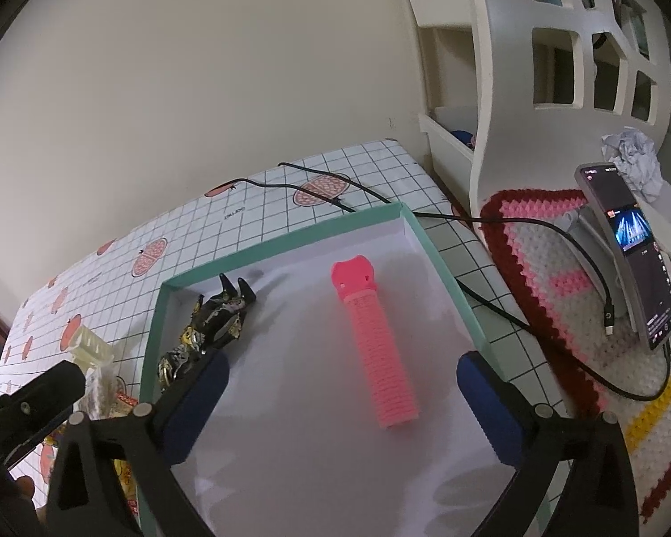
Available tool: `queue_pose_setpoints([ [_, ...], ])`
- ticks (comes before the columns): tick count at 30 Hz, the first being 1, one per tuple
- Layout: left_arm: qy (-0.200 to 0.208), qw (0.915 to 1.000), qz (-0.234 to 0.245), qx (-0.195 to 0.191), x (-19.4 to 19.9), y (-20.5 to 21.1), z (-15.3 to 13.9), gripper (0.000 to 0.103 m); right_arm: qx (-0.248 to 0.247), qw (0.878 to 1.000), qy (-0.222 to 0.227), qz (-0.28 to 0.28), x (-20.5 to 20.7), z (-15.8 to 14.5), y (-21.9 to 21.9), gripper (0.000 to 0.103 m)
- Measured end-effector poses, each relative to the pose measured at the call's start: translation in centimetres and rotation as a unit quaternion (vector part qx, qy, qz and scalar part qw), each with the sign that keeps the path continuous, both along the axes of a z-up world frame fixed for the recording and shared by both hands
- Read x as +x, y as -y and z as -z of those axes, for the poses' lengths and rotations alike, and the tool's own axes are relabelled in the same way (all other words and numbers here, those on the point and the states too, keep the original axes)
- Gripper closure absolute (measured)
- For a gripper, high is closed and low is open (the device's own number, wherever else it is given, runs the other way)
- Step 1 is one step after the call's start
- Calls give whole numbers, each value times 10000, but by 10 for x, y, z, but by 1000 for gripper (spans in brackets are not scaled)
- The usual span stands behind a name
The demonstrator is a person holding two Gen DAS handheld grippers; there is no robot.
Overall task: Organize objects
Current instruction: 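Withdraw both tools from the tray toward the lace cloth and hair tie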
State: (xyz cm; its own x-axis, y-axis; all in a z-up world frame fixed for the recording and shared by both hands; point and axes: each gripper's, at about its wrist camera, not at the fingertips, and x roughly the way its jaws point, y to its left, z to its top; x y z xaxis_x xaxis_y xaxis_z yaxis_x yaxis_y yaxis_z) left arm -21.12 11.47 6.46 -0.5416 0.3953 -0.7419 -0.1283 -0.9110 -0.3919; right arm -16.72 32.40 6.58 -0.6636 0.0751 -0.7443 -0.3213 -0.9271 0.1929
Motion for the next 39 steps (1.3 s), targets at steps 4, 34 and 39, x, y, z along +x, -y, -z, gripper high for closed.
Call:
queue_pose_setpoints([
  [4, 38, 10000, -1, 17, 0, 1, 1, 0, 13, 10000, -18, -25, 0, -1, 1, 0],
  [34, -836, 9946, -170, -595, 26, 35, -47, 0, 75, 9980, -236, -582, 13, -43, 43, 0],
  [39, -605, 9954, -320, -666, 24, 66, -52, 0, 45, 9964, -233, -819, 12, -48, 66, 0],
])
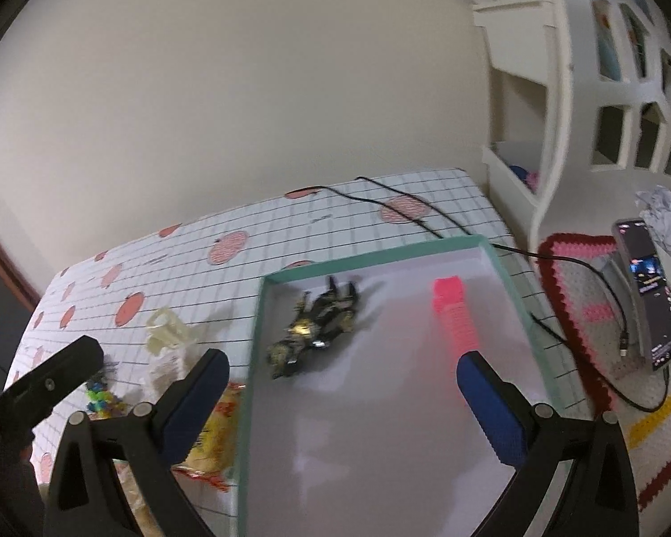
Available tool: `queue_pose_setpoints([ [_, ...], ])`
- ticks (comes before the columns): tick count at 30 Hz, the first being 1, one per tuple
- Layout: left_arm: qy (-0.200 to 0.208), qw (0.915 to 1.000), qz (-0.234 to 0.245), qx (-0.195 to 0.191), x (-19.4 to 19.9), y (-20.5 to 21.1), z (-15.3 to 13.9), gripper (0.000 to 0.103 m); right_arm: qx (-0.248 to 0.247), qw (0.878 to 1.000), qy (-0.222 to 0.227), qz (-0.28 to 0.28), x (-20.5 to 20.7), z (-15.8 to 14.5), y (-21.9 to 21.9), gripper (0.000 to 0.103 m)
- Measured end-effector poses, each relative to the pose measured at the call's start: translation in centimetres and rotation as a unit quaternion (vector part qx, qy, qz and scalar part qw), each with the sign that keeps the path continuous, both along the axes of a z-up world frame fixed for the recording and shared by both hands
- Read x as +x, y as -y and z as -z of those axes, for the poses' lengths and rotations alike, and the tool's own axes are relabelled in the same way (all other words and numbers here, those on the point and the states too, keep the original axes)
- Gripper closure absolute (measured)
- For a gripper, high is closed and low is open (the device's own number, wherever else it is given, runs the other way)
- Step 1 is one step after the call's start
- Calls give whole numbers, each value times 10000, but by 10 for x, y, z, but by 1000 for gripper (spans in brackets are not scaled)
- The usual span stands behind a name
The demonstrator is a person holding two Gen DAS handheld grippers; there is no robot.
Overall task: Organize objects
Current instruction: 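Withdraw both tools from the tray toward the lace cloth and hair tie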
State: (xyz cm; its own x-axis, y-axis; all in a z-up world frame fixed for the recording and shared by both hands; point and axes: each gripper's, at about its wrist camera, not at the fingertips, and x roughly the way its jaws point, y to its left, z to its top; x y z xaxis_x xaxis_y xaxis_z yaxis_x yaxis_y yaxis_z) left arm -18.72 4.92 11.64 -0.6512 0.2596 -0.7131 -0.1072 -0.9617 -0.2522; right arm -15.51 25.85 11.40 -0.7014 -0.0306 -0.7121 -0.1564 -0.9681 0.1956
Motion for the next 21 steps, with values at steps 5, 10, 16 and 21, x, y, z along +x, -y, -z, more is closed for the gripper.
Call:
queue_pose_setpoints([
  [5, 405, 9986, -302, -128, -1, 36, 8, 0, -59, 9993, 36, -362, -4, -3, 30, 0],
  [10, 884, 9941, -529, -346, 5, 67, 18, 0, 128, 9957, 127, -908, -4, -4, 71, 0],
  [16, 1252, 9880, -777, -461, 15, 99, 27, 0, 87, 9879, 330, -1510, 2, 1, 112, 1],
  [21, 1492, 9848, -844, -279, 19, 114, 37, 0, 182, 9812, 560, -1840, 5, 11, 132, 9],
])
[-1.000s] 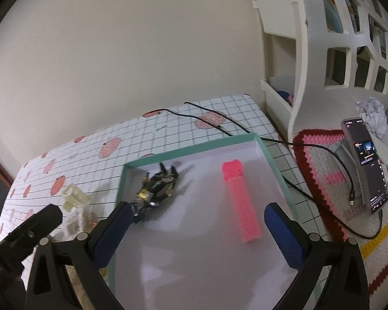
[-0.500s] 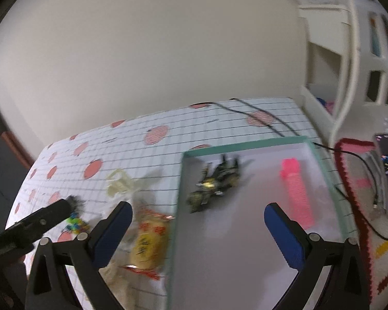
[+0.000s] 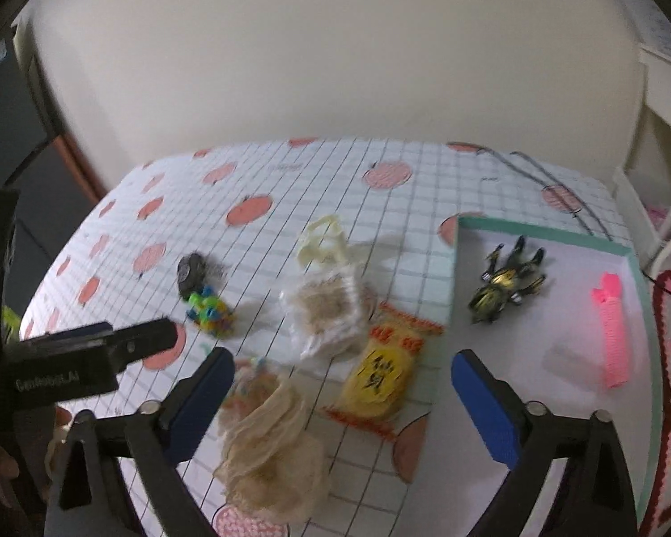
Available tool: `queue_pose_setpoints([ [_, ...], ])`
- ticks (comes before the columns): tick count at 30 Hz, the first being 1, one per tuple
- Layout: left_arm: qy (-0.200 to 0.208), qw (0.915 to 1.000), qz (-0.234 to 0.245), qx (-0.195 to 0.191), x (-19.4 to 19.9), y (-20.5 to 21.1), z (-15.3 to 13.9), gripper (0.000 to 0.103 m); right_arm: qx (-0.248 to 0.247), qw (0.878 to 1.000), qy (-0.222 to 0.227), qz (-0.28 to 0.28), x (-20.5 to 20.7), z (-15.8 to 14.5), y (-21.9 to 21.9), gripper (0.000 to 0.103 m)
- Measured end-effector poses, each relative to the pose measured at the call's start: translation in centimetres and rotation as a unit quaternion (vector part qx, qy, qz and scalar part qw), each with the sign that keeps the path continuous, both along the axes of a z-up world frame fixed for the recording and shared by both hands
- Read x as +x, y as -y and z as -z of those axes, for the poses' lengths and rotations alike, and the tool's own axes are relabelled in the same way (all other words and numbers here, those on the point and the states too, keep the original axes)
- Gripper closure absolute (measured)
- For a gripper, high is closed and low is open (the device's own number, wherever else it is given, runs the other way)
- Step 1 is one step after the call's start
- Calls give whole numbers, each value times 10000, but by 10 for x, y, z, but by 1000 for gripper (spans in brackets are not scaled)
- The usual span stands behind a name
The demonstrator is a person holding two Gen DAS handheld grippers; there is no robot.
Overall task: Organize objects
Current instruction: 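Withdraw both tools from the tray toward the lace cloth and hair tie, then grasp the fuzzy hair tie with the left tool while the right tool grasps the lace cloth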
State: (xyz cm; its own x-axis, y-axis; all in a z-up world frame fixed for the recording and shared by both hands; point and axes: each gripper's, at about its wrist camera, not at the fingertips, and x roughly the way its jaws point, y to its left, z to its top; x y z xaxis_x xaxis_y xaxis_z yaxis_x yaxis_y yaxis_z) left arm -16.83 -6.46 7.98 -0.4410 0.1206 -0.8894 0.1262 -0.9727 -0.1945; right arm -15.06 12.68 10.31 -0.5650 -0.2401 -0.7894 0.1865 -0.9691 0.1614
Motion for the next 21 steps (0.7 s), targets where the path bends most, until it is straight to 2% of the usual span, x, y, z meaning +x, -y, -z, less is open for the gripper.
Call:
queue_pose_setpoints([
  [5, 93, 9996, -56, 247, -1, 1, 3, 1, 149, 9993, 234, -237, 3, 12, 10, 22],
  [7, 115, 9997, 26, 208, -1, -5, 5, 4, 115, 9989, 329, -302, 3, 15, 11, 30],
  [10, 142, 9996, 128, 192, -2, -12, 6, 5, -87, 9978, 550, -349, 3, 20, 10, 34],
  [13, 183, 9993, 201, 252, -2, -18, 9, 5, -153, 9963, 708, -460, 6, 25, 12, 42],
  [15, 209, 9992, 257, 214, -1, -23, 10, 6, -157, 9953, 786, -550, 8, 28, 16, 45],
  [16, 216, 9992, 280, 199, -1, -25, 11, 7, -147, 9949, 816, -566, 9, 29, 18, 45],
  [17, 232, 9991, 307, 197, -1, -27, 11, 16, -130, 9944, 865, -597, 9, 31, 20, 46],
  [18, 253, 9989, 330, 211, -2, -28, 12, 19, -112, 9936, 913, -653, 10, 33, 22, 48],
  [21, 361, 9983, 378, 264, -2, -31, 18, 22, -74, 9919, 998, -776, 12, 38, 27, 51],
])
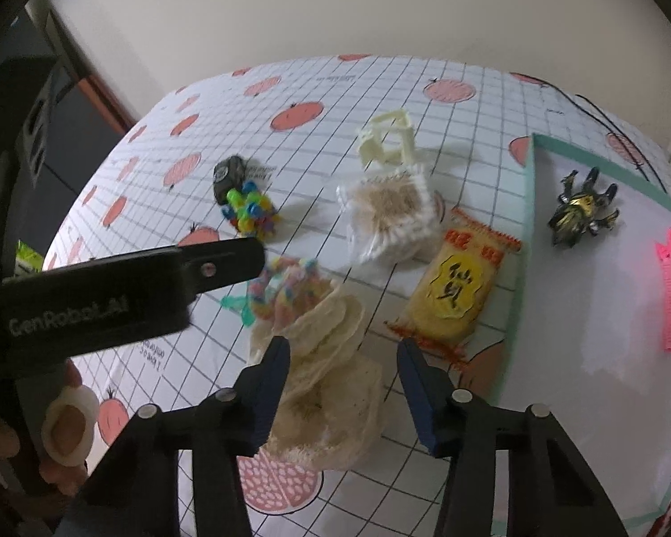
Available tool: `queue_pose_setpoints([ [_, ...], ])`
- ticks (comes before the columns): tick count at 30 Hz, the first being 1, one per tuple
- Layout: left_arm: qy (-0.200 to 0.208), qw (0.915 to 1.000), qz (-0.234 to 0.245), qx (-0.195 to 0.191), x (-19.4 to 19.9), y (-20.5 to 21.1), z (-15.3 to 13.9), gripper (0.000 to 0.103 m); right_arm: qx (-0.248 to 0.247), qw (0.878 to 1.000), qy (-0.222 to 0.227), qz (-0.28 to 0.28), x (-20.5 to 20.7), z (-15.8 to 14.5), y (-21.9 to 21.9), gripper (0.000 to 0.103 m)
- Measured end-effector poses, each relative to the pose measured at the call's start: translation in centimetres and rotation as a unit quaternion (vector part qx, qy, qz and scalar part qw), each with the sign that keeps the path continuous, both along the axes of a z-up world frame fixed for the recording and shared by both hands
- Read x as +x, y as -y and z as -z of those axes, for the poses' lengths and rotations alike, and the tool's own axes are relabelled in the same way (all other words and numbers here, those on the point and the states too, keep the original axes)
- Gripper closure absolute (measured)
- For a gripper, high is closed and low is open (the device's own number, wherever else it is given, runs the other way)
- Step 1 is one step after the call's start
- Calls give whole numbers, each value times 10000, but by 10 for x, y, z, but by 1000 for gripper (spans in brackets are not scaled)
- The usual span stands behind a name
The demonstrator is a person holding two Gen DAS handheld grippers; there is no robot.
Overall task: Organize objects
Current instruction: 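Grasp the fuzzy hair tie with the left tool while the right tool grasps the lace cloth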
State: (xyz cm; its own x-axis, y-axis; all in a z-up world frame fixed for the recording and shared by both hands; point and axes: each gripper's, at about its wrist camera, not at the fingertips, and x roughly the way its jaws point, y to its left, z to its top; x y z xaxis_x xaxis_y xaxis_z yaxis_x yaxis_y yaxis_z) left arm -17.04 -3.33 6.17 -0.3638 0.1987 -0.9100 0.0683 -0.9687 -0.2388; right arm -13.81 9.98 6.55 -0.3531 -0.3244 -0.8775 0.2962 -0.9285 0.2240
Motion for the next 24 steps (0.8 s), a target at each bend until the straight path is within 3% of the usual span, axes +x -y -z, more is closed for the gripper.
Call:
queue_pose_setpoints([
  [9, 165, 9998, 132, 24, -1, -12, 9, 42, 120, 9997, 184, -57, 0, 13, 1, 55],
  [11, 181, 9997, 173, 12, -2, -14, 10, 52, 140, 9996, 221, -59, 0, 15, 1, 55],
  [24, 350, 9989, 321, 43, -6, -23, 25, 71, 296, 9986, 429, -65, -2, 31, 2, 55],
])
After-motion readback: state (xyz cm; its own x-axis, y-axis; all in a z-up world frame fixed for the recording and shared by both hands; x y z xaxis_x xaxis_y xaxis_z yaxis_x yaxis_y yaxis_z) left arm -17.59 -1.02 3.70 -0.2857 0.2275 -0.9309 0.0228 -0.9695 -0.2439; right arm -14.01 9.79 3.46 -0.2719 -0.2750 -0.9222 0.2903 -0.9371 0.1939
